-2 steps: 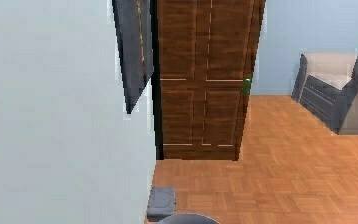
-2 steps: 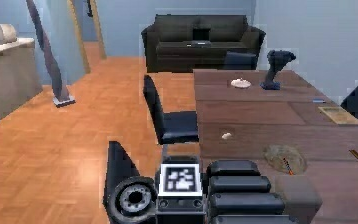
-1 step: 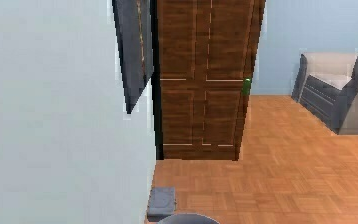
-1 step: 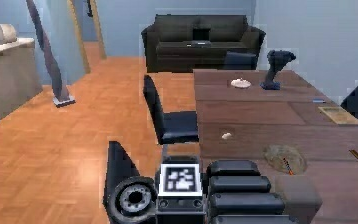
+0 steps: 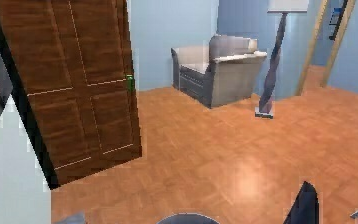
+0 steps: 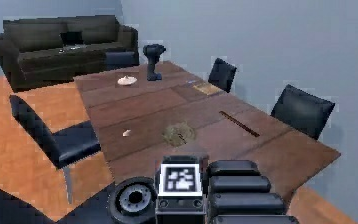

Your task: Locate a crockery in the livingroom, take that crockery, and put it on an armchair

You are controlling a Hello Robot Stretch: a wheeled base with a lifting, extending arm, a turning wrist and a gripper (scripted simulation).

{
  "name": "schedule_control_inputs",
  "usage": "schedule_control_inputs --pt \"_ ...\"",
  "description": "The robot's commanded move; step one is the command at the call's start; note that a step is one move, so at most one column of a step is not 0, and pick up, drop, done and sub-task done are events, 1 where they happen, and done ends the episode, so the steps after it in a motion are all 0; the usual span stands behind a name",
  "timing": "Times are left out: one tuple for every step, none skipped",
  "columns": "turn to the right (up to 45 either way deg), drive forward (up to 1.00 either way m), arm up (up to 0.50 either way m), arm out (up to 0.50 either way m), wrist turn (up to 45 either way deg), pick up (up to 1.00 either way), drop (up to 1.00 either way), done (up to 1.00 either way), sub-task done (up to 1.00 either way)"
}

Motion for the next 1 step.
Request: schedule_control_inputs --pt "-30.0 0.00 0.00 0.00 0.0 0.00 0.00 0.00 0.00"
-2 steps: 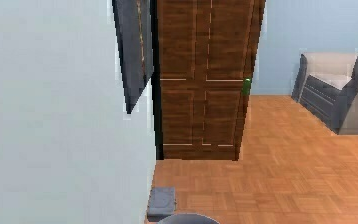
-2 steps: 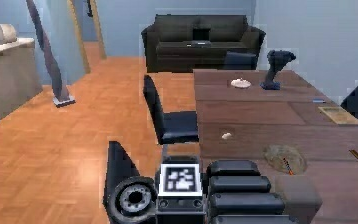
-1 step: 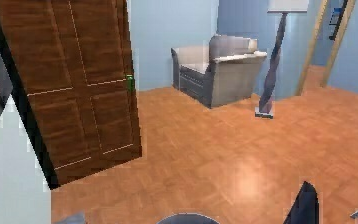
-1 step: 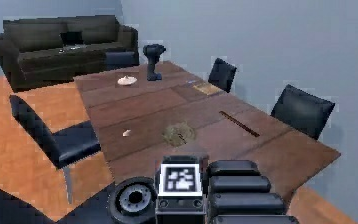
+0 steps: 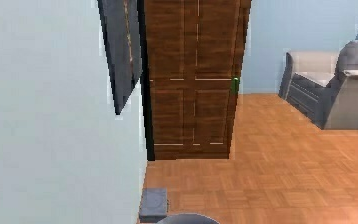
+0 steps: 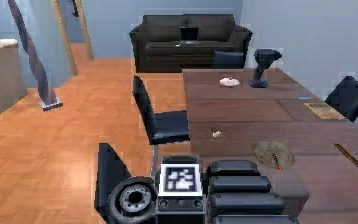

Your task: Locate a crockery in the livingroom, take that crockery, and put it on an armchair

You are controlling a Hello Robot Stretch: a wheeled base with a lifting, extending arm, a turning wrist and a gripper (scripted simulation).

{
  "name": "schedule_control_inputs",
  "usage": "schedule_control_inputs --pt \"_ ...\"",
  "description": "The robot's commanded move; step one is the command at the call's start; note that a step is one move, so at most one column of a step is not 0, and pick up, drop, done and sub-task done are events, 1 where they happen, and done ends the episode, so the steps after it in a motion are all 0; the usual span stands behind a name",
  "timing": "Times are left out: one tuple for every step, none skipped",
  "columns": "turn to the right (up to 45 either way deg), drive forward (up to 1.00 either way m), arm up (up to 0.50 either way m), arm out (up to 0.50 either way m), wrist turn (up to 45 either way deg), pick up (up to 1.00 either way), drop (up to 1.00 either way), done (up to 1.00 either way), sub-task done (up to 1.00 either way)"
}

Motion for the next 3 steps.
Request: schedule_control_inputs --pt "12.0 0.00 0.00 0.00 0.0 0.00 0.00 0.00 0.00" --pt "0.0 0.40 0.00 0.00 0.0 0.00 0.00 0.00 0.00" --pt "18.0 0.00 0.00 0.00 0.0 0.00 0.00 0.00 0.00"
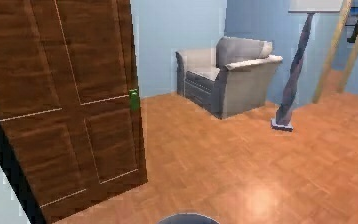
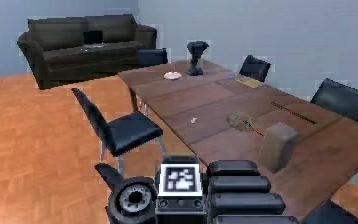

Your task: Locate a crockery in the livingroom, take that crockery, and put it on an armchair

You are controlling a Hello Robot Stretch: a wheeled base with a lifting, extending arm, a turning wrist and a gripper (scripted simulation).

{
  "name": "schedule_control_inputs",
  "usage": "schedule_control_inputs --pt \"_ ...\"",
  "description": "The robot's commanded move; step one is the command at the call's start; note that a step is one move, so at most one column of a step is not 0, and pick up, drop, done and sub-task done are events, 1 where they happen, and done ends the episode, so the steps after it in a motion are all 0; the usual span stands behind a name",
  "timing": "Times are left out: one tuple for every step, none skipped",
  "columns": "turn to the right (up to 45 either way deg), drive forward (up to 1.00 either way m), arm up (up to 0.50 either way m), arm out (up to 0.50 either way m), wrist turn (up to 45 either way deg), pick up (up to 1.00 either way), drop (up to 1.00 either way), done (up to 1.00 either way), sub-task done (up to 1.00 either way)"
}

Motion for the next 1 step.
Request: schedule_control_inputs --pt "0.0 1.00 0.00 0.00 0.0 0.00 0.00 0.00 0.00"
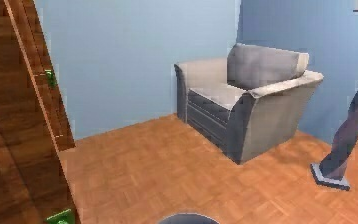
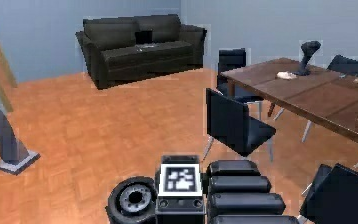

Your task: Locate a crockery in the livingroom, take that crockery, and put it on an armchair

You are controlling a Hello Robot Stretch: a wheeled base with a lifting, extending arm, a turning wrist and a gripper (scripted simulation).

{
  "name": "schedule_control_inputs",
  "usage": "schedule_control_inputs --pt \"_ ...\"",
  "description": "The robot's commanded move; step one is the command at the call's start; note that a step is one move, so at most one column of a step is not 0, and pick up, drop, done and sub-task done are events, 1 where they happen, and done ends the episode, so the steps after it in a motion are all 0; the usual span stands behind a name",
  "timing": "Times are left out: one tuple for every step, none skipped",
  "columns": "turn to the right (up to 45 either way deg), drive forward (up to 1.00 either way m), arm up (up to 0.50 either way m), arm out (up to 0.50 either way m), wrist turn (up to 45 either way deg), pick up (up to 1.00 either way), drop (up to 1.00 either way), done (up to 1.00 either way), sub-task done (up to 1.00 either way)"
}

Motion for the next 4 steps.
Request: schedule_control_inputs --pt "6.0 0.00 0.00 0.00 0.0 0.00 0.00 0.00 0.00" --pt "0.0 0.45 0.00 0.00 0.0 0.00 0.00 0.00 0.00" --pt "-9.0 0.00 0.00 0.00 0.0 0.00 0.00 0.00 0.00" --pt "0.0 1.00 0.00 0.00 0.0 0.00 0.00 0.00 0.00"
